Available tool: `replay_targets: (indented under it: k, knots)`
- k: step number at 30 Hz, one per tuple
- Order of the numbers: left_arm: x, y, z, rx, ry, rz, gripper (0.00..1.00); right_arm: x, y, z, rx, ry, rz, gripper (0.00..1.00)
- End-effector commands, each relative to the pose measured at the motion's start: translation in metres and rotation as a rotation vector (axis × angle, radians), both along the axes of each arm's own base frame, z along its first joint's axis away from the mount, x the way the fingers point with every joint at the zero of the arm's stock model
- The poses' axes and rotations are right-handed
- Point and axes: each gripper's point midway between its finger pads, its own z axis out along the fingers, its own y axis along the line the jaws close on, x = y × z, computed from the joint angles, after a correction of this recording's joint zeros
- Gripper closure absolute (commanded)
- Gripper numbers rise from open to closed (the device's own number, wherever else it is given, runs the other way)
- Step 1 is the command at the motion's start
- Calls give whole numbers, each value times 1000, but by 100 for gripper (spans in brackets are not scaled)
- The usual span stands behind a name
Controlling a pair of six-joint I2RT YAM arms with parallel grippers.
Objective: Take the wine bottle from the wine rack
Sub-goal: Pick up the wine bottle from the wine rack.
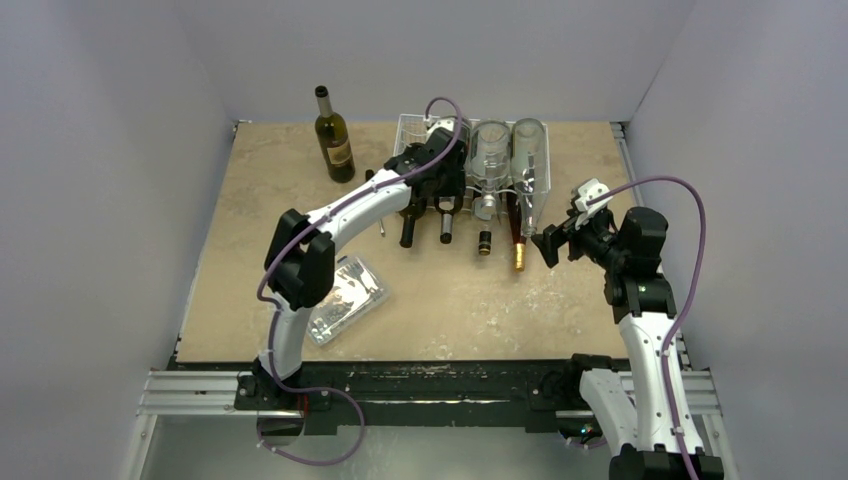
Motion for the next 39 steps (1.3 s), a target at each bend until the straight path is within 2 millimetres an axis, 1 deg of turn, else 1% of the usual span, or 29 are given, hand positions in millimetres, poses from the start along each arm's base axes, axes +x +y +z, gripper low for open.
replay_targets:
  k: [1, 9, 14, 17, 19, 21, 22, 23, 25, 26, 32, 34, 39]
  knots:
    - [9, -5, 5, -27, -30, -6, 50, 2, -2, 7, -3, -34, -7, 1]
    - [10, -5, -4, -23, -18, 0, 50, 2, -2, 7, -3, -38, -7, 1]
    - [12, -2, -9, -24, -13, 10, 54, 2, -2, 7, -5, -39, -8, 1]
    - [13, -1, -8, -27, -14, 11, 59, 2, -2, 7, -5, -38, -8, 1]
    - [12, -1, -6, -28, -15, 6, 68, 2, -2, 7, -5, -38, -10, 1]
    - [10, -1, 0, -34, -19, 0, 85, 2, -3, 8, -6, -40, -11, 1]
    - [9, 0, 5, -39, -29, 0, 93, 2, -3, 7, -6, -40, -11, 1]
    - [8, 2, 10, -40, -37, 0, 99, 2, -3, 7, -6, -39, -12, 1]
    - [8, 6, 20, -39, -65, 3, 100, 2, -3, 7, -6, -38, -11, 1]
    - [7, 9, 31, -45, -88, 6, 100, 2, -3, 7, -6, -37, -11, 1]
    - [5, 26, 70, -62, -213, 39, 100, 2, -3, 7, -7, -39, -11, 1]
    - [5, 32, 80, -70, -251, 51, 100, 2, -3, 7, -7, -39, -11, 1]
    - [5, 38, 96, -93, -314, 66, 100, 2, -3, 7, -7, -40, -11, 1]
